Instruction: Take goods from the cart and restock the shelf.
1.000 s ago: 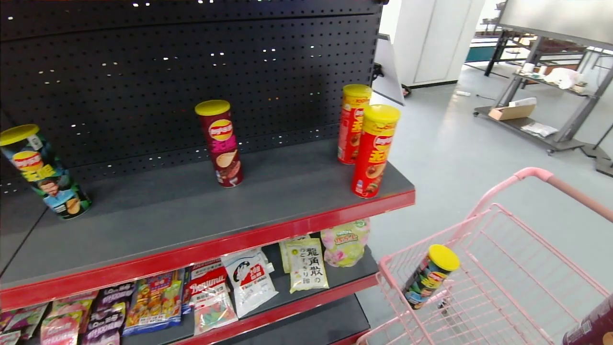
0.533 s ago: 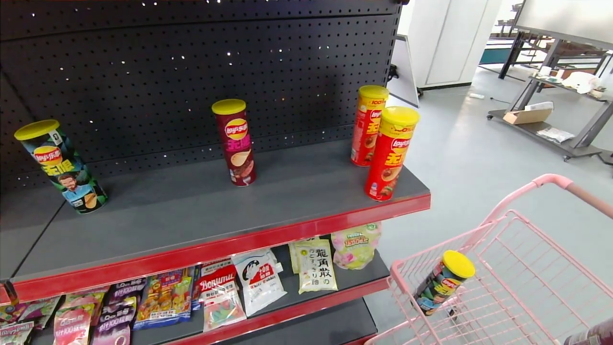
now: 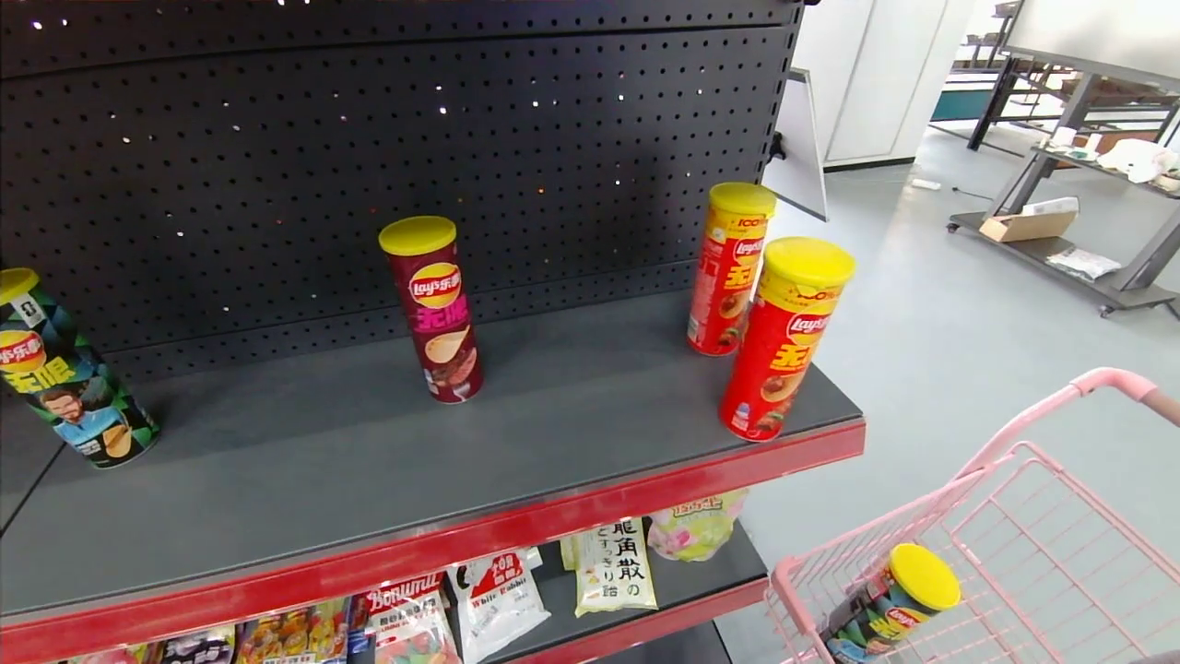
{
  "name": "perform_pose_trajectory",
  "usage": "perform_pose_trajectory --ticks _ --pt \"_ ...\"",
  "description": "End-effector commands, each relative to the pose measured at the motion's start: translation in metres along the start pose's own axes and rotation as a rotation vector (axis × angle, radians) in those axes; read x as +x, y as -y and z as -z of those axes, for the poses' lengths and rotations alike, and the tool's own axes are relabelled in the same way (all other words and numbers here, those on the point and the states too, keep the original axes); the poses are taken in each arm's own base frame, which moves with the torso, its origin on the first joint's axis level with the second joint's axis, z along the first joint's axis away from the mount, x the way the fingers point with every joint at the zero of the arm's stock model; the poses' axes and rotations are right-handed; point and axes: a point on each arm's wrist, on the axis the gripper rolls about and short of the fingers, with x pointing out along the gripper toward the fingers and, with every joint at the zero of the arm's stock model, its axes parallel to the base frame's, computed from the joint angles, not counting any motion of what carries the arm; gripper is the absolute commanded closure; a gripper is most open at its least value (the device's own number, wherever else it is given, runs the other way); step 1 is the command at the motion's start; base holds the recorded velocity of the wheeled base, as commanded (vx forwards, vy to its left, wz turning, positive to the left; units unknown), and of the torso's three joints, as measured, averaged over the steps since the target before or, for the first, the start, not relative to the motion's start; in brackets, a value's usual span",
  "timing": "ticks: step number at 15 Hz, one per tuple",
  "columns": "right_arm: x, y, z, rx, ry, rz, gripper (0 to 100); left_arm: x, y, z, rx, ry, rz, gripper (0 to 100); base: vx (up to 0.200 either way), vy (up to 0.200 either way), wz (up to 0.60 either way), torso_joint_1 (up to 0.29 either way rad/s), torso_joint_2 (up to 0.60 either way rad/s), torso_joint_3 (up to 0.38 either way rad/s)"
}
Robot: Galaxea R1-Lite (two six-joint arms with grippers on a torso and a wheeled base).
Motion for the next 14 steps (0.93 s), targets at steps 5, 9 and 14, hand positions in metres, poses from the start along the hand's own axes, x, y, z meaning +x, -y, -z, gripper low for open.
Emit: perform_pose_trajectory --ticks 5,9,14 --pt "-0.007 -0.002 0.011 -0.009 0.049 0.015 100 0.003 0.000 -0.001 0.007 -0.035 0.006 0 0.000 0.000 0.00 0.000 0.00 0.000" --pt "-0.006 -0.003 0.019 0.011 0.036 0.019 100 0.002 0.000 -0.040 0.011 -0.009 0.018 0 0.000 0.000 0.00 0.000 0.00 0.000" --pt "0.005 0.000 0.013 0.020 -0.053 0.045 100 0.101 0.010 -0.136 -0.033 -0.244 0.222 0 0.000 0.000 0.00 0.000 0.00 0.000"
